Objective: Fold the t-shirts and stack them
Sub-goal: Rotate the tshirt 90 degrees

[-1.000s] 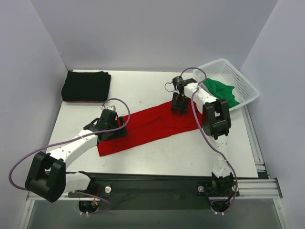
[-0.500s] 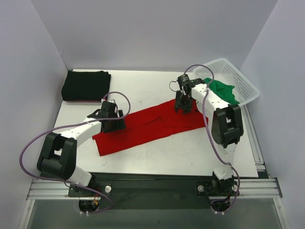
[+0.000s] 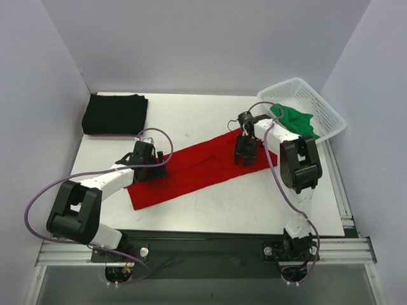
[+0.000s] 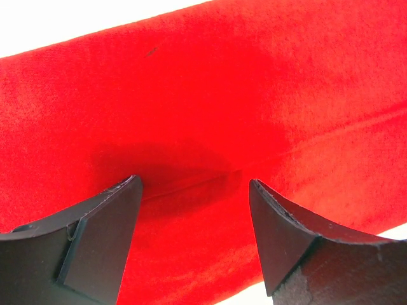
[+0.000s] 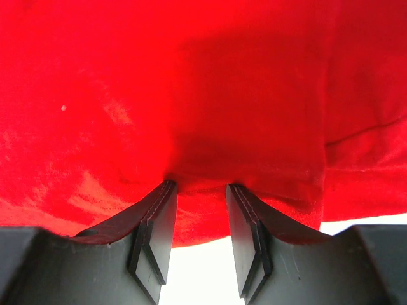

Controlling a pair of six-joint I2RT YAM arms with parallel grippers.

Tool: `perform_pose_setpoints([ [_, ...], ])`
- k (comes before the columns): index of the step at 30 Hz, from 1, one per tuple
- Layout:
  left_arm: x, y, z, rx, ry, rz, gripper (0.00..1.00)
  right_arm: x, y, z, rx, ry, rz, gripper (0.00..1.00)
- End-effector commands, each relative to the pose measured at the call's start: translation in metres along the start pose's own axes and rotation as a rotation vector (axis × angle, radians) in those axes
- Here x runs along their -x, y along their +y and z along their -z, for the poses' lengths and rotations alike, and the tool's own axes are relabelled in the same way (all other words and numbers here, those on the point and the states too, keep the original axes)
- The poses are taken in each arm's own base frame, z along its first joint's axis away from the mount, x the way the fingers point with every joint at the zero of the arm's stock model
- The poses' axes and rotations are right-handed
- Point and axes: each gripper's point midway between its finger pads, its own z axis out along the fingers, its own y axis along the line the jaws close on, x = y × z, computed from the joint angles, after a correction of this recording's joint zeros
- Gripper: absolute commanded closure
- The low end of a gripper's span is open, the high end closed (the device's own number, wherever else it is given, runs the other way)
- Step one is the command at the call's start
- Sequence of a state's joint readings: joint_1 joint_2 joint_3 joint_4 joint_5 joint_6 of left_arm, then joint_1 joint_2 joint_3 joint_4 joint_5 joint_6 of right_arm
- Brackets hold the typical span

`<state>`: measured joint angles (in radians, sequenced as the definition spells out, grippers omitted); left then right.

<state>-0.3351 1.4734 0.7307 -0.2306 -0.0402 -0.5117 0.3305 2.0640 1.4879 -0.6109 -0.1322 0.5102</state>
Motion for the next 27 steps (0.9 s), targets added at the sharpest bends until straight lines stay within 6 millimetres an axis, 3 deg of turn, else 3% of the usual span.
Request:
perform_pose_setpoints([
  [1, -0.029, 0.004, 0.008, -0.008, 0.057, 0.022, 0.21, 0.006, -0.010, -0.017, -0.023, 0.036, -0.040, 0.62],
  [4, -0.043, 0.005, 0.013, -0.017, 0.077, 0.053, 0.21, 0.015, -0.015, -0.022, -0.021, 0.038, -0.069, 0.62],
  [9, -0.059, -0.016, 0.027, -0.119, 0.109, 0.121, 0.21, 0.037, -0.016, -0.022, 0.003, 0.022, -0.090, 0.62],
  [20, -0.090, -0.047, 0.042, -0.264, 0.209, 0.217, 0.21, 0.083, 0.008, -0.021, 0.050, -0.017, -0.081, 0.62],
  [27, -0.101, -0.079, 0.047, -0.399, 0.248, 0.193, 0.21, 0.110, 0.024, -0.024, 0.090, -0.051, -0.113, 0.61],
])
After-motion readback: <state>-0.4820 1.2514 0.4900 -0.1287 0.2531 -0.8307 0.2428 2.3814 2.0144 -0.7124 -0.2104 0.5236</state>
